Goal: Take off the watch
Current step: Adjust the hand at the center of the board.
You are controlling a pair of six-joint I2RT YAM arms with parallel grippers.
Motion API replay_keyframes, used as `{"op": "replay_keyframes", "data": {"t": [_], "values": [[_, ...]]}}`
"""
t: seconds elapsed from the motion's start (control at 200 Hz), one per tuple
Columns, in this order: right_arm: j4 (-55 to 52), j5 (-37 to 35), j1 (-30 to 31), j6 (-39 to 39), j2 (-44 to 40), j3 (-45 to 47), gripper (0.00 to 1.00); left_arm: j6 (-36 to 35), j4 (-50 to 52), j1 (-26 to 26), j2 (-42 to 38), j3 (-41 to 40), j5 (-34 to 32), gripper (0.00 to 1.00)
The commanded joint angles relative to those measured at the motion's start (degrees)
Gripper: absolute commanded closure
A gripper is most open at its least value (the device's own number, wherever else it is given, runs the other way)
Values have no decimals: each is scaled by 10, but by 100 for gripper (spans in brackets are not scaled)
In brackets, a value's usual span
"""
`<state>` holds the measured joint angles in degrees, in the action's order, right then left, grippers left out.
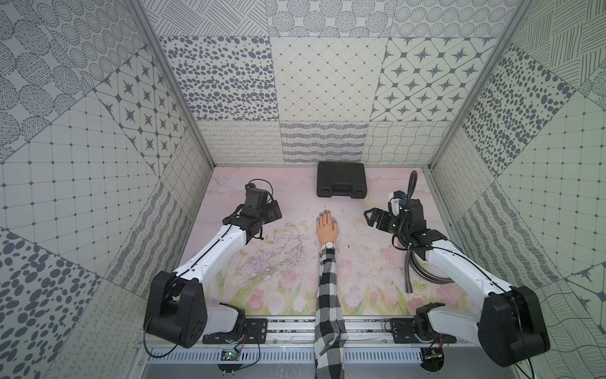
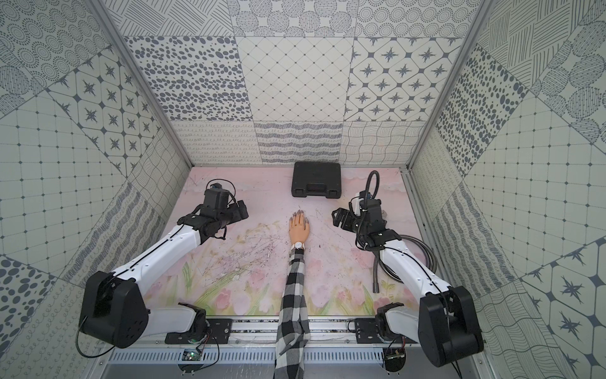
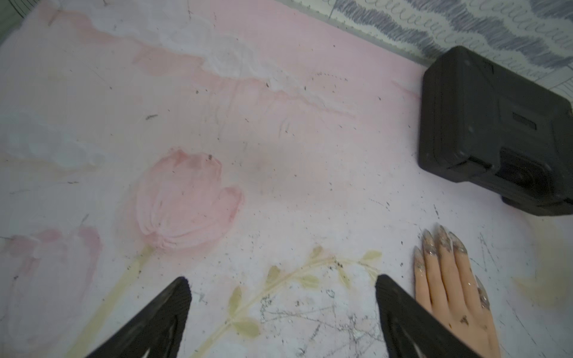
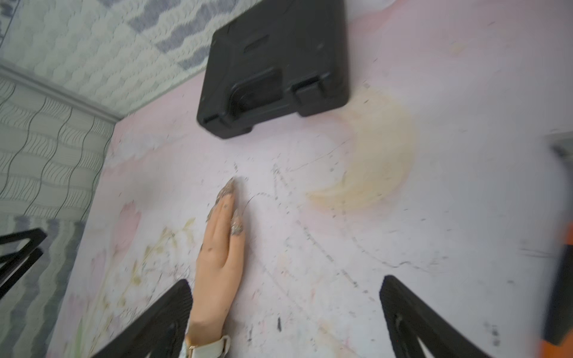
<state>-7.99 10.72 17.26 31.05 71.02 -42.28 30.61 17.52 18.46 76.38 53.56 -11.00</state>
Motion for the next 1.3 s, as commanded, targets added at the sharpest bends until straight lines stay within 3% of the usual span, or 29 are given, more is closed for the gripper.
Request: {"op": "replay_keyframes", "data": {"t": [0.0,0.33,0.52,0.705,0.875,1.091,1.296], "values": [[-4,71,38,44,36,-12,3,131,110,70,2,1,27,5],[117,169,38,154,112,5,3,203,144,211,16,2,66,6],[177,217,21,211,160,16,3,230,147,293,70,32,52,6],[200,236,19,233,204,11,5,236,168,339,127,84,13,6],[227,258,22,240,249,-6,8,230,167,317,134,98,-24,4],[244,255,42,244,298,-29,10,194,119,220,166,118,49,4],[241,243,57,246,325,-50,11,145,122,167,253,173,103,6]]}}
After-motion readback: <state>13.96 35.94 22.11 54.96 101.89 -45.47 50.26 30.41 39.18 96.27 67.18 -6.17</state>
